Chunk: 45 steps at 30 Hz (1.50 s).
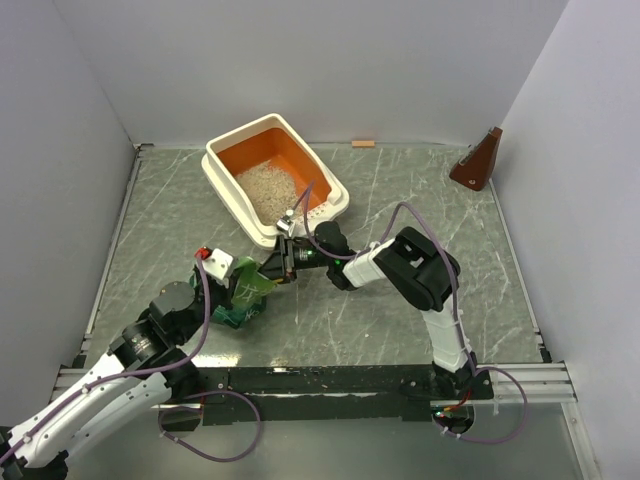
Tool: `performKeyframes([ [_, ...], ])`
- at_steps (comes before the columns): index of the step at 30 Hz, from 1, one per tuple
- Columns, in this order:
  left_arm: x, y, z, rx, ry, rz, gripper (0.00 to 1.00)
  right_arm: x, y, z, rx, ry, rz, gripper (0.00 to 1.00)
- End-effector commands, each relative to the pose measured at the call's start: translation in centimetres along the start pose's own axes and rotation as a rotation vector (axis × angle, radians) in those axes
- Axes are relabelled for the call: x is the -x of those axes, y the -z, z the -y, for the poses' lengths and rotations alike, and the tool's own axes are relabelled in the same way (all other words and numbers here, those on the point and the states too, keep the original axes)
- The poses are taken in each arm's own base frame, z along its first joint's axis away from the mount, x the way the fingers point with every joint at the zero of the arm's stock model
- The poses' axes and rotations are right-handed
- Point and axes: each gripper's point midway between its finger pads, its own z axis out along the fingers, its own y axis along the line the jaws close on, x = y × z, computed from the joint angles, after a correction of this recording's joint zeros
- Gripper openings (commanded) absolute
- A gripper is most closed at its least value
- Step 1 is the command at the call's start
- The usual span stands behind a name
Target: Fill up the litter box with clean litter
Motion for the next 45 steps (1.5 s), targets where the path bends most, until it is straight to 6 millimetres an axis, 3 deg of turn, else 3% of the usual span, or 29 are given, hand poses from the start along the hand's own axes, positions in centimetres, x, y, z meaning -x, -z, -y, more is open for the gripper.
performKeyframes([
  [1, 3.7, 0.0, 0.4, -0.021, 0.046, 0.124, 0.0, -1.3, -2.7, -0.5, 0.037, -0.088, -0.041, 0.0],
  [10, 3.8, 0.1, 0.4, -0.02, 0.048, 0.132, 0.01, -1.3, -2.0, -4.7, 0.183, -0.029, -0.023, 0.0],
  [18, 3.9, 0.2, 0.3, -0.015, 0.046, 0.136, 0.01, -1.5, 0.0, -7.1, 0.234, -0.001, 0.003, 0.0],
  [45, 3.9, 0.3, 0.2, -0.014, 0.037, 0.145, 0.01, -0.8, 8.8, -9.1, 0.265, 0.033, 0.127, 0.0],
])
